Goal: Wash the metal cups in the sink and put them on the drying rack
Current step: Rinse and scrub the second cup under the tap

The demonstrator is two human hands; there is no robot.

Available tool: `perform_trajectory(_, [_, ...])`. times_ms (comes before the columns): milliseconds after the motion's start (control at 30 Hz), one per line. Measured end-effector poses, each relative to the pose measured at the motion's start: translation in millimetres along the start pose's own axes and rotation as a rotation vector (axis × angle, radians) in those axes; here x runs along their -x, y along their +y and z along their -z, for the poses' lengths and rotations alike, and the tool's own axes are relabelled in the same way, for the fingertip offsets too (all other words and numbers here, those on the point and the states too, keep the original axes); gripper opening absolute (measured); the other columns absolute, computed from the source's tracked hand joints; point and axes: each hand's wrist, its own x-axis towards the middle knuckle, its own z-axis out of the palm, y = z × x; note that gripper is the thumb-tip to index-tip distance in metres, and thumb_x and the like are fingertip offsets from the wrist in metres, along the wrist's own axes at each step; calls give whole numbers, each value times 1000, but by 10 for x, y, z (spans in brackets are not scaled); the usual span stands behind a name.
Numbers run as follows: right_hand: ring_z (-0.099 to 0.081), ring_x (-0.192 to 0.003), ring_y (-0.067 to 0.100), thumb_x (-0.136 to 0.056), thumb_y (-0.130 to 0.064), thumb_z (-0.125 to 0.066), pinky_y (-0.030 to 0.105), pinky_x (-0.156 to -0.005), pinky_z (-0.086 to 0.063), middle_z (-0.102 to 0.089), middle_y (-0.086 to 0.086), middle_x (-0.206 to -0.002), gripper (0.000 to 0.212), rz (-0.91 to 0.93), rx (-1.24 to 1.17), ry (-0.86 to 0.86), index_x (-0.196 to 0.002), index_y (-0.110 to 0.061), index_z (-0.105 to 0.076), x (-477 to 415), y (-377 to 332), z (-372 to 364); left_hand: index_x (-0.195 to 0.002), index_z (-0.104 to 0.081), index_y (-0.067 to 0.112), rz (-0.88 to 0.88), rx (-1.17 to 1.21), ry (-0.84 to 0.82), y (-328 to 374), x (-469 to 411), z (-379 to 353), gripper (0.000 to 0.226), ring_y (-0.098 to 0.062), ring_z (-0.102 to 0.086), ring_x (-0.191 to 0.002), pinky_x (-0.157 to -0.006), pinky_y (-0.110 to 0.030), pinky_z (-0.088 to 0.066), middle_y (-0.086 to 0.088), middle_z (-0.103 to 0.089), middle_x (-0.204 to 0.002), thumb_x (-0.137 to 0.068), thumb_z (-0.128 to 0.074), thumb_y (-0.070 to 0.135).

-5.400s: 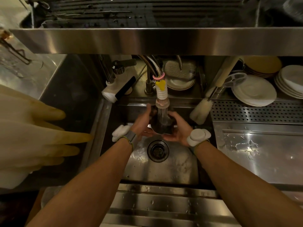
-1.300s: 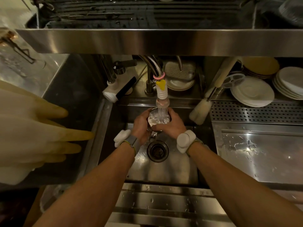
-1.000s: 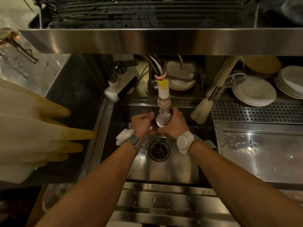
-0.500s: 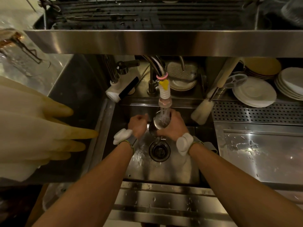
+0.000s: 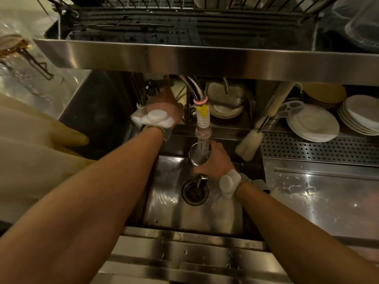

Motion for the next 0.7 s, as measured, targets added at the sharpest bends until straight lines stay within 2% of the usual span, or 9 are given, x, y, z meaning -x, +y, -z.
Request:
perform_trajectory(67, [-49, -116, 26, -54, -28, -87, 36, -97, -46, -42, 6, -128, 97, -1, -23, 14, -137, -19, -36, -4, -9, -1, -152, -9, 19, -12, -28, 12, 2, -119, 55, 78, -36, -54, -121, -95, -41, -46, -14, -49, -141, -89, -52, 34])
perform_trajectory(167, [-52, -112, 27, -54, -30, -87, 40, -96, -47, -42, 6, -125, 96, 22, 25, -23, -135, -21, -37, -13, 6, -10, -147, -26, 16, -45, -118, -28, -30, -255, 92, 67, -36, -51, -124, -98, -41, -43, -13, -50, -140, -89, -49, 37])
perform_trajectory(267, [-51, -112, 25, -54, -32, -85, 35, -93, -47, -42, 5, -125, 95, 31, 52, -60, -135, -23, -37, -34, 15, 12, -142, -34, 15, -14, -129, -63, -52, -328, 78, 64, -37, -59, -113, -91, -42, -48, -14, -59, -128, -85, -50, 39])
perform_trajectory(333, [-50, -112, 26, -53, -35, -84, 38, -93, -47, -44, 5, -123, 92, 50, 99, -82, -133, -24, -39, -35, 12, 10, -141, -35, 14, -16, -116, -83, -63, -342, 48, 62, -36, -60, -111, -89, -39, -47, -15, -60, -126, -87, -49, 39])
perform_trajectory(467, [-48, -118, 30, -54, -32, -85, 45, -100, -46, -41, 7, -131, 98, 23, 88, -39, -137, -21, -35, -48, -27, 33, -142, -34, 13, -34, -105, -107, -93, -398, 22, 62, -34, -49, -126, -104, -40, -39, -13, -49, -139, -88, -37, 44])
perform_trajectory(533, [-49, -118, 30, -53, -33, -85, 46, -100, -46, -41, 7, -131, 98, 25, 99, -45, -137, -21, -35, -51, -38, 33, -139, -40, 10, -36, -105, -87, -87, -411, 33, 66, -35, -52, -122, -98, -37, -41, -13, -54, -134, -85, -30, 48])
perform_trajectory(700, [-49, -116, 30, -53, -34, -84, 45, -98, -47, -41, 6, -129, 97, 23, 83, -56, -136, -24, -35, -46, -33, 37, -139, -36, 10, -20, -79, -35, -62, -315, 88, 52, -35, -53, -121, -88, -32, -41, -14, -52, -134, -93, -48, 31])
